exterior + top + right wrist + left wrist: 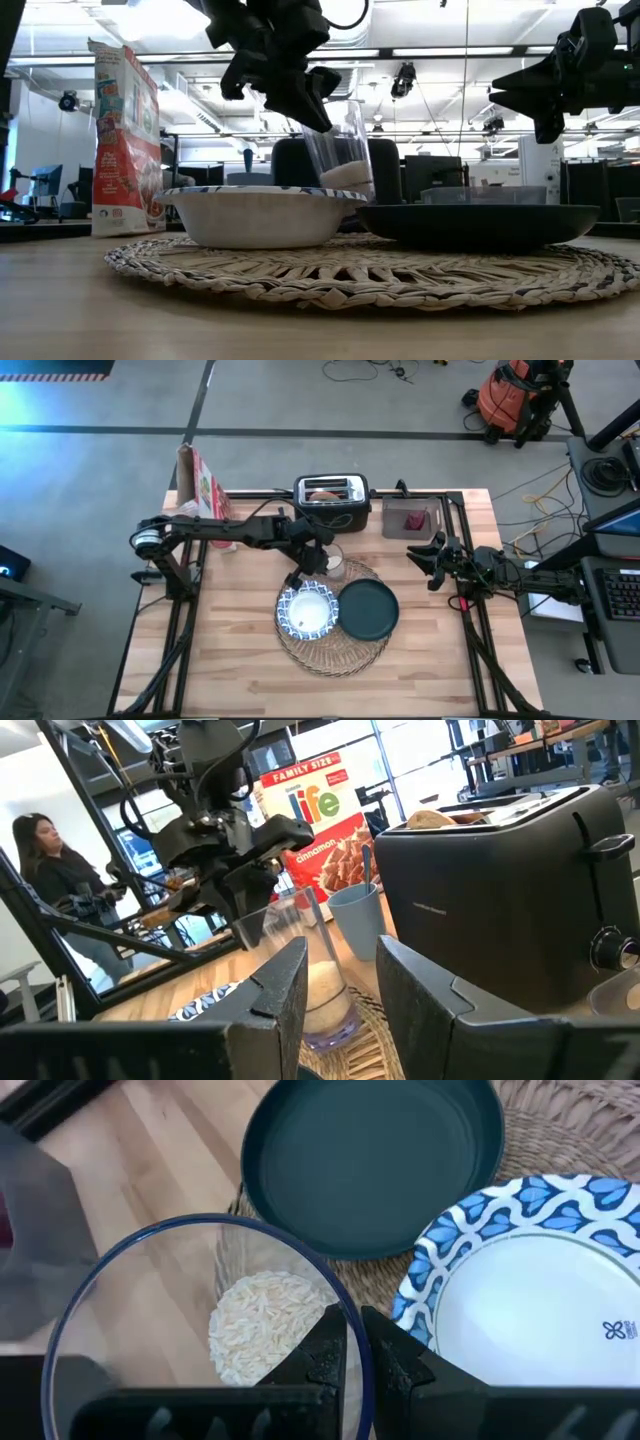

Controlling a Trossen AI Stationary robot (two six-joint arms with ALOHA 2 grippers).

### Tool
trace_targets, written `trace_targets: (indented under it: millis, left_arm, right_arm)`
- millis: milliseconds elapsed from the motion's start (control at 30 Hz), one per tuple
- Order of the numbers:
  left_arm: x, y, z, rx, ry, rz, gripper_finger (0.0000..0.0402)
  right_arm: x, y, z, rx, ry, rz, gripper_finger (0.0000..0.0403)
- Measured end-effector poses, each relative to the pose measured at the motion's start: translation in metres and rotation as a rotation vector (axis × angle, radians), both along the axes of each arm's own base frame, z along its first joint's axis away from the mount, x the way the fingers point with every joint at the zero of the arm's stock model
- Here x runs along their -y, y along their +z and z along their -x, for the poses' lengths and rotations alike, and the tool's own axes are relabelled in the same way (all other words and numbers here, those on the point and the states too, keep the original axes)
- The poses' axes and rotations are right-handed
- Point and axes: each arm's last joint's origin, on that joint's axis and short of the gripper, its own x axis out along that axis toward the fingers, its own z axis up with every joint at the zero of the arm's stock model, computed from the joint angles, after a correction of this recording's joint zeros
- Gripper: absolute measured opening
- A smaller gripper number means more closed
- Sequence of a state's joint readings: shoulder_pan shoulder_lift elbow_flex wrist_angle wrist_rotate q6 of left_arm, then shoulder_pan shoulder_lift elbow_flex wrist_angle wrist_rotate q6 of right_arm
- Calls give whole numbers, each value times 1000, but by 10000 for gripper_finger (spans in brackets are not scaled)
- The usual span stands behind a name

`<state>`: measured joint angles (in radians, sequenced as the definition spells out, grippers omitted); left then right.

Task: Arrange a breakfast setting
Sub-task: Put the transparent cup on the brown mat

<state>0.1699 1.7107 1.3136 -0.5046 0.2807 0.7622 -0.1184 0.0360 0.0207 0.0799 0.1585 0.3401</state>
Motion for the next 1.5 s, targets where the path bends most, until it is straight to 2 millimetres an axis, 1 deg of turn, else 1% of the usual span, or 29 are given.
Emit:
trace_targets:
  millis: [167,367,567,633,767,967,1100,1300,1500]
  left_arm:
    - [0,-1,1,-15,9,8,6]
    - [1,-5,6,-84,22,28,6]
    - [0,-7,9,-131,64,46,6]
    - [-1,-7,11,-147,89,27,6]
    - [-1,-3,14,-195,132,23,6]
    - [0,10,18,-268,174,54,6]
    - [0,11,20,-291,188,66,6]
    - [1,3,19,-286,167,99,6]
    - [4,5,17,-266,110,185,6]
  right_arm:
    - [0,0,0,0,0,0,112]
    - [0,0,0,0,0,0,112]
    - [0,0,0,0,0,0,112]
    - [0,0,0,0,0,0,112]
    - [0,0,0,0,0,0,112]
    - [0,0,0,0,0,0,112]
    - [0,0,0,0,0,0,112]
    - [0,0,0,0,0,0,112]
    - [0,0,0,0,0,0,112]
